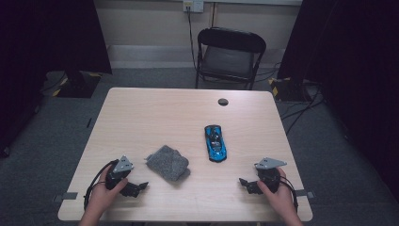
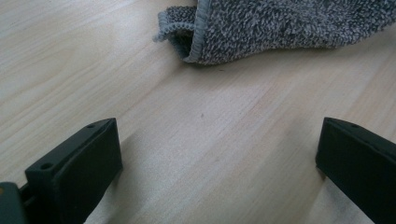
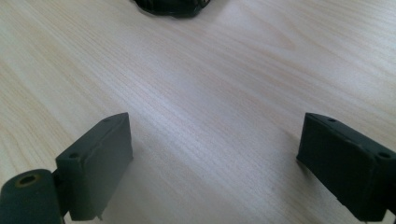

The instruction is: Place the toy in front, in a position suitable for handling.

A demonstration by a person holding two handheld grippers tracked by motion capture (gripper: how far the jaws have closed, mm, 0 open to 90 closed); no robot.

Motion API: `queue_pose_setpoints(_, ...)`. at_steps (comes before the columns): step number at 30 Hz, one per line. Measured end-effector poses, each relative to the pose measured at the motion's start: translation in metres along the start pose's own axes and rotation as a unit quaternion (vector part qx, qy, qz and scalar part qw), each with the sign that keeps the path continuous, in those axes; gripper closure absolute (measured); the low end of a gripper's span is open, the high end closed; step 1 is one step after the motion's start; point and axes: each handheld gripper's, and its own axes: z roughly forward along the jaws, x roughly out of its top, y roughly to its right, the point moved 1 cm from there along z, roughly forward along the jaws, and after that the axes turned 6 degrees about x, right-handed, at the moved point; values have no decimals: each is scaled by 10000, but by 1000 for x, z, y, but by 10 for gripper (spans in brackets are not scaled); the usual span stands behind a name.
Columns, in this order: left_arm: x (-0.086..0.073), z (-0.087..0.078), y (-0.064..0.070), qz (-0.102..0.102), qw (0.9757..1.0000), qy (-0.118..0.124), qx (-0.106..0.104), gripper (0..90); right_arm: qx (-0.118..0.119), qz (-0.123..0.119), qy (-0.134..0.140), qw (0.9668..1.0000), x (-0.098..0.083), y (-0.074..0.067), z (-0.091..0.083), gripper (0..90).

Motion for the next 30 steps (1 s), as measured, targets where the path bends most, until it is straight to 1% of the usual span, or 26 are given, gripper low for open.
queue_pose_setpoints(7,0,0,0,-3,10000,4,1,0,6,-4,4,10000,0,0,0,91)
queue_pose_setpoints(11,0,0,0,-6,10000,3,0,0,-13,40,-45,10000,2,-1,0,93)
queue_pose_setpoints(12,0,0,0,-5,10000,3,1,0,7,19,-222,9998,6,-2,0,127)
queue_pose_setpoints(14,0,0,0,-4,10000,4,1,0,134,-112,-300,9994,9,-4,-1,184)
queue_pose_setpoints(15,0,0,0,-4,10000,4,1,0,134,-112,-300,9994,9,-4,-1,184)
queue_pose_setpoints(16,0,0,0,-4,10000,4,0,0,125,-266,-379,9988,13,-9,-1,169)
queue_pose_setpoints(19,0,0,0,-4,10000,3,1,0,175,-338,-348,9987,16,-12,-1,184)
queue_pose_setpoints(20,0,0,0,-4,10000,4,1,0,256,-323,-303,9987,19,-15,-1,186)
queue_pose_setpoints(21,0,0,0,-4,10000,4,1,0,394,-320,-220,9985,24,-18,0,192)
queue_pose_setpoints(22,0,0,0,-4,10000,4,1,0,423,-330,-233,9983,27,-20,1,199)
queue_pose_setpoints(25,0,0,0,-3,10000,4,0,0,440,-413,-238,9979,34,-25,4,203)
queue_pose_setpoints(28,0,0,0,-5,10000,3,0,0,482,-364,-124,9981,43,-26,7,197)
queue_pose_setpoints(30,0,0,0,-4,10000,3,0,0,520,-317,-123,9981,48,-27,10,196)
